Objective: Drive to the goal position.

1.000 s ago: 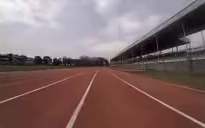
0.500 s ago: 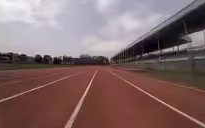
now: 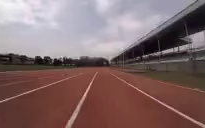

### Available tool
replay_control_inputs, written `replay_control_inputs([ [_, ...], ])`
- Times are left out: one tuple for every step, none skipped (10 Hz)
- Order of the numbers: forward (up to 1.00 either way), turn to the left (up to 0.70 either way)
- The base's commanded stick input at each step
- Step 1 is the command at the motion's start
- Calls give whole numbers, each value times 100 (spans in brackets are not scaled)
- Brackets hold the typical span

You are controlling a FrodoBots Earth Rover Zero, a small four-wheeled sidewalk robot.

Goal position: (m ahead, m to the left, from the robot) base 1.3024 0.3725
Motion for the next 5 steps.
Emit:
replay_control_inputs([
  [45, 1],
  [45, 1],
  [45, 1],
  [45, 1],
  [45, 1],
])
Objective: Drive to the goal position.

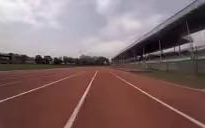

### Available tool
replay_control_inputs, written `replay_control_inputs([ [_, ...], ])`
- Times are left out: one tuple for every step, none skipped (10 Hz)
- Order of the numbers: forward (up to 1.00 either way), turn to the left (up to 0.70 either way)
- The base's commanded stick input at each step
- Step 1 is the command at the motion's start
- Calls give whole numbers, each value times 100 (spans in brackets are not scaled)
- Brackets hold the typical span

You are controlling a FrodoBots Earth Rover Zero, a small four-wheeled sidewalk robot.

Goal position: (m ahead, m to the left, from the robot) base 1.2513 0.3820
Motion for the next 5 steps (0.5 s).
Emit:
replay_control_inputs([
  [45, 1],
  [45, 1],
  [45, 1],
  [45, 1],
  [45, 1],
])
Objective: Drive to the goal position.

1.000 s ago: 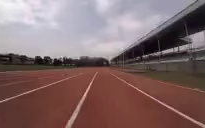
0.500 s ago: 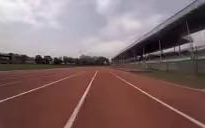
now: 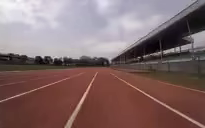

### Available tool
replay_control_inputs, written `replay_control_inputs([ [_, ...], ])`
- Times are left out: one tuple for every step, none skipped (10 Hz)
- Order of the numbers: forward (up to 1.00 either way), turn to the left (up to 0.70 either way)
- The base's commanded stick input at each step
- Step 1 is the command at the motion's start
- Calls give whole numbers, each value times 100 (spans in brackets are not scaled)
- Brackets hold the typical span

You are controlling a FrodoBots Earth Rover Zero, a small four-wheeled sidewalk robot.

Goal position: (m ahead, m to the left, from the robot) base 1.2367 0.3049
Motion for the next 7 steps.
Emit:
replay_control_inputs([
  [45, 1],
  [45, 1],
  [45, 1],
  [45, 1],
  [45, 1],
  [45, 1],
  [45, 1],
])
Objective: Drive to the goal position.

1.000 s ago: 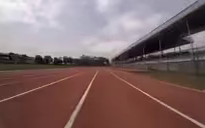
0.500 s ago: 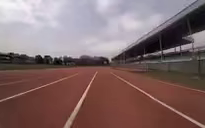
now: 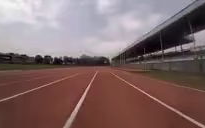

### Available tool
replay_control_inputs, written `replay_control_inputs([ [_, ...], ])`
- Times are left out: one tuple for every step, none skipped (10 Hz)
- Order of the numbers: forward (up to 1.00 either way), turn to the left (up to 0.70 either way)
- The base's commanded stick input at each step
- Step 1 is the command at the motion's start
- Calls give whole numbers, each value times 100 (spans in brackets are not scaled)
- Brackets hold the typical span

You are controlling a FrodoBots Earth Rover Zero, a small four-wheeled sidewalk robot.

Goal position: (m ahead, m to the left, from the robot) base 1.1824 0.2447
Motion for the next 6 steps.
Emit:
replay_control_inputs([
  [45, 1],
  [45, 1],
  [45, 1],
  [45, 1],
  [45, 1],
  [45, 1],
])
